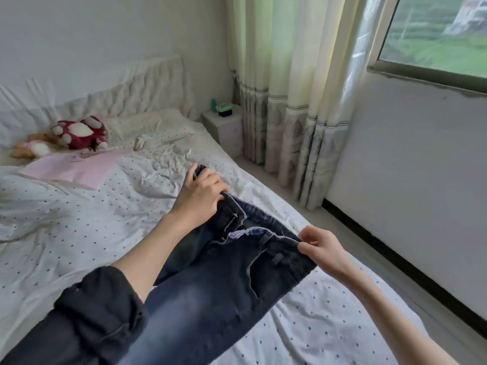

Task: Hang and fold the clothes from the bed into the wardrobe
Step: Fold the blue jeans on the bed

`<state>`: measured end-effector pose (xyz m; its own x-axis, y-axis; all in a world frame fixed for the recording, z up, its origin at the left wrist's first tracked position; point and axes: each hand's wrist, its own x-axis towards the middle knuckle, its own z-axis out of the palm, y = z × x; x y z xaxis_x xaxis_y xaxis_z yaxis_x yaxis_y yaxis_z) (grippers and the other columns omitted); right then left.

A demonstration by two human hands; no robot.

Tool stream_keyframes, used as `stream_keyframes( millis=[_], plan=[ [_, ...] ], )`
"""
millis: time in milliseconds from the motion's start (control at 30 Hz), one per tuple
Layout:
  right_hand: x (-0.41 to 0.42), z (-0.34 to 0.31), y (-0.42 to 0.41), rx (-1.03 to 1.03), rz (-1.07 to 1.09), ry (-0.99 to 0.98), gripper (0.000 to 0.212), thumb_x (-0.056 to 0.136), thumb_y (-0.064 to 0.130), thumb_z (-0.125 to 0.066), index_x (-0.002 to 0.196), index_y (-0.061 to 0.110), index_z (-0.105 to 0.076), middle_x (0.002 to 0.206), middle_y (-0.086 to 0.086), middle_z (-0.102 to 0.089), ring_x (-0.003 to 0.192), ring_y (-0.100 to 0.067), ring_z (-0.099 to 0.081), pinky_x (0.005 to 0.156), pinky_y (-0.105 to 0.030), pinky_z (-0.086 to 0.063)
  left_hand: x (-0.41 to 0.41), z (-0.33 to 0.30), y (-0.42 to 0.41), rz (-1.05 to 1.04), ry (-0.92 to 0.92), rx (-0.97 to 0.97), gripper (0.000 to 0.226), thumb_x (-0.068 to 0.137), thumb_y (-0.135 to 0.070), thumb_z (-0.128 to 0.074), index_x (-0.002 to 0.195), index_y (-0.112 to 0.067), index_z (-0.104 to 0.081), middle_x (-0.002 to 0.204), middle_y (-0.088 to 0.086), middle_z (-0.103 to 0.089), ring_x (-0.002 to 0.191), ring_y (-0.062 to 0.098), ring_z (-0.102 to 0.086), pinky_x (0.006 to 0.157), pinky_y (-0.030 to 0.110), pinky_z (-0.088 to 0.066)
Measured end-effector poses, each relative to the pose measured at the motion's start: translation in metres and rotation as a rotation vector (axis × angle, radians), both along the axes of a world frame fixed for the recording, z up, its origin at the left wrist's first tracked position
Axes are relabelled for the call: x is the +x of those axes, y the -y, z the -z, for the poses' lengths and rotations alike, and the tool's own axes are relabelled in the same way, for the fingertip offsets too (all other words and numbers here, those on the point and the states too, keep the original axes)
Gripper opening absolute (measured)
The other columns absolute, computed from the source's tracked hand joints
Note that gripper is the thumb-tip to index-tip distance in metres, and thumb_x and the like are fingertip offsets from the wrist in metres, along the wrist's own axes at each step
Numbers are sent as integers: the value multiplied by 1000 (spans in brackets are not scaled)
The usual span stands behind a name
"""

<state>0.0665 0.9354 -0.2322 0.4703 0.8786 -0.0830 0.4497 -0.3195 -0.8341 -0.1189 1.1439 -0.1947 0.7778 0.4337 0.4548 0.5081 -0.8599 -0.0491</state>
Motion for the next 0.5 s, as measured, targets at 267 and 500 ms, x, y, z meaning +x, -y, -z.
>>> stream_keyframes(
  millis=[267,500],
  plan=[
    [160,101,20,-228,192,-140,16,79,3,-54,66,13,-51,65,-2,-53,57,-14,-43,42,-17,-37,195,109,4,45,-182,-153,16,85,-14,-65,99,-14,-73,100,5,-66,114,26,-50,113,46,-12],
    [217,190,23,-450,230,-43,7,82,17,-55,79,18,-60,78,0,-63,75,-21,-56,64,-30,-44,277,194,7,71,-205,-212,22,74,-5,-72,93,-16,-72,98,6,-63,104,30,-55,105,49,-32]
  ],
)
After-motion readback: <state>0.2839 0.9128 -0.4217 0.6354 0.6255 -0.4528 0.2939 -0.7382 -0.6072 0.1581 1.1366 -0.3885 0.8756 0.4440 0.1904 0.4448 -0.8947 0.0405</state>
